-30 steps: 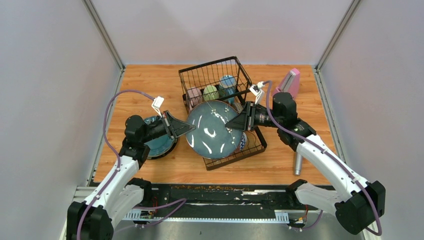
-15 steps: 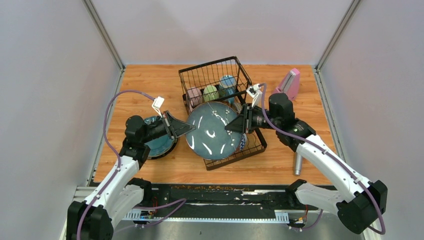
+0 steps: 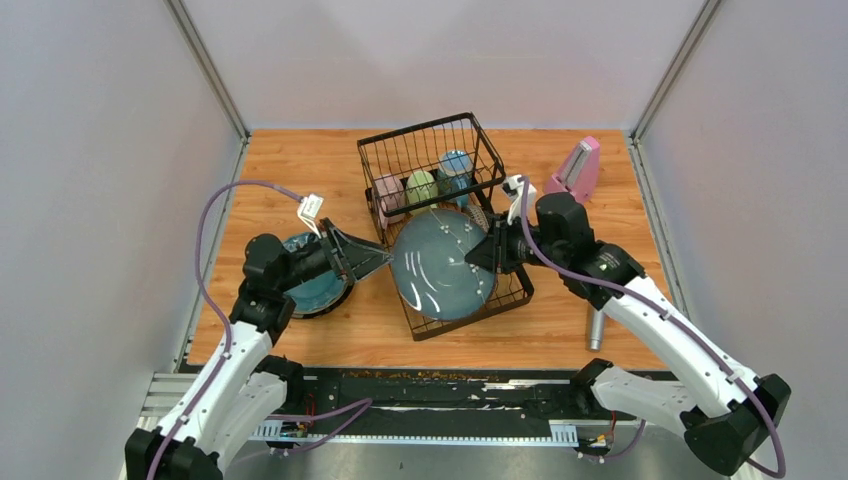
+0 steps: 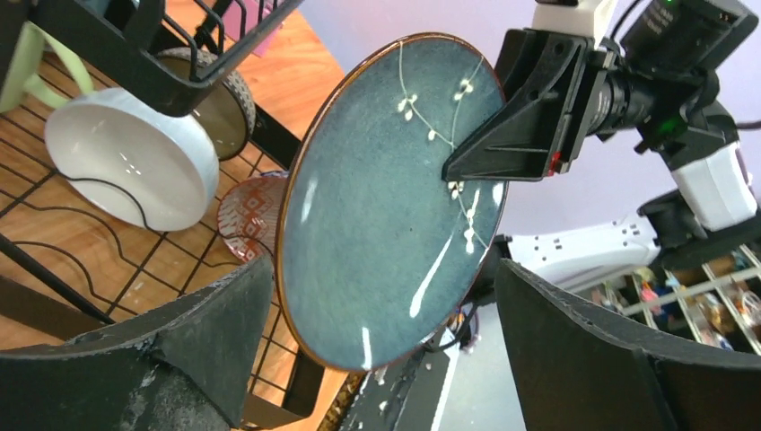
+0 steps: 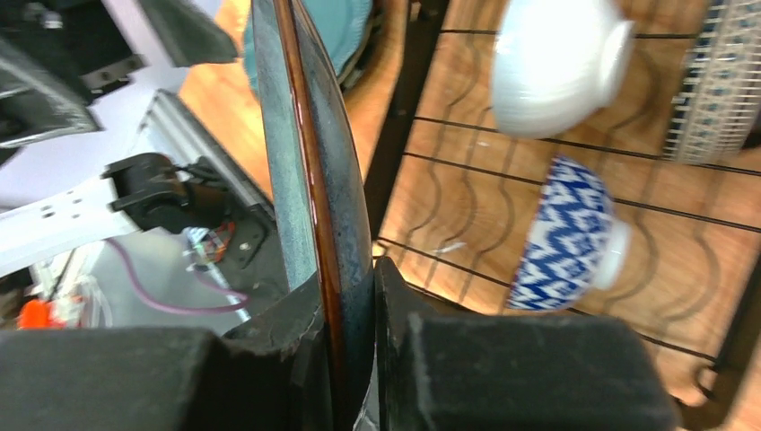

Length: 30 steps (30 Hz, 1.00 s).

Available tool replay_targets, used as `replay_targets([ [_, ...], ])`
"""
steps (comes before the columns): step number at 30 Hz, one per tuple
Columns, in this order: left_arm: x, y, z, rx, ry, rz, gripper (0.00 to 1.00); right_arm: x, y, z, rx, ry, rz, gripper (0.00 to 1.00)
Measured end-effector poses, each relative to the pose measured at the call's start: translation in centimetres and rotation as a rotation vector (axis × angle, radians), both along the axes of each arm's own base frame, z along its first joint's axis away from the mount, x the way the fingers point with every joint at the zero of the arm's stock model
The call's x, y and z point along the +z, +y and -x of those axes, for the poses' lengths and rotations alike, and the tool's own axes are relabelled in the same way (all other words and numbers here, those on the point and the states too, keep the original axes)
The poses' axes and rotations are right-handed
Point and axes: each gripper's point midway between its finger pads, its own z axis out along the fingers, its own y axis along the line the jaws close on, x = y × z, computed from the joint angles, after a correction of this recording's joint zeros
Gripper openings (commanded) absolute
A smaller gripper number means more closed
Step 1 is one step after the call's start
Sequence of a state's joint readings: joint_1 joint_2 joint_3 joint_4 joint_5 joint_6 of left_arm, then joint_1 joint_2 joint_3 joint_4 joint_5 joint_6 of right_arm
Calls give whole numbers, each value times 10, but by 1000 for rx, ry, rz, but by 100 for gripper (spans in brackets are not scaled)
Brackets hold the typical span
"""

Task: Load the mixed dishes into the dish rack
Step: Insert the plate into the dish rack.

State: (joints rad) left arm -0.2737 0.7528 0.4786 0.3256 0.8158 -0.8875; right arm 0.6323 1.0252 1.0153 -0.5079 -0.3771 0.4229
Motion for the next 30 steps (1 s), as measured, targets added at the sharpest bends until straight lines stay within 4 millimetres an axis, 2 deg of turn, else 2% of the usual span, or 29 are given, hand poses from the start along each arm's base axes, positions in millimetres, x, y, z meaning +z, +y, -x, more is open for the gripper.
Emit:
replay_targets([
  [4,12,8,-2,70,-46,-47,100,5,-24,-6,-88,-71,88,0],
  [9,17,26,-8,197,-78,-141,100,32,-61,-6,-206,-218,135,0],
  [13,5,44,-13,314,-55,-211,100,71,-94,-5,-326,-360,143,0],
  [18,-12,69,-16,459,-2,-278,100,123,-122,-18,-473,-512,147,0],
  [24,-33,101,-16,633,73,-358,100,164,-137,-45,-611,-609,191,0],
  [30,-52,130,-12,774,145,-431,100,189,-125,-86,-668,-664,252,0],
])
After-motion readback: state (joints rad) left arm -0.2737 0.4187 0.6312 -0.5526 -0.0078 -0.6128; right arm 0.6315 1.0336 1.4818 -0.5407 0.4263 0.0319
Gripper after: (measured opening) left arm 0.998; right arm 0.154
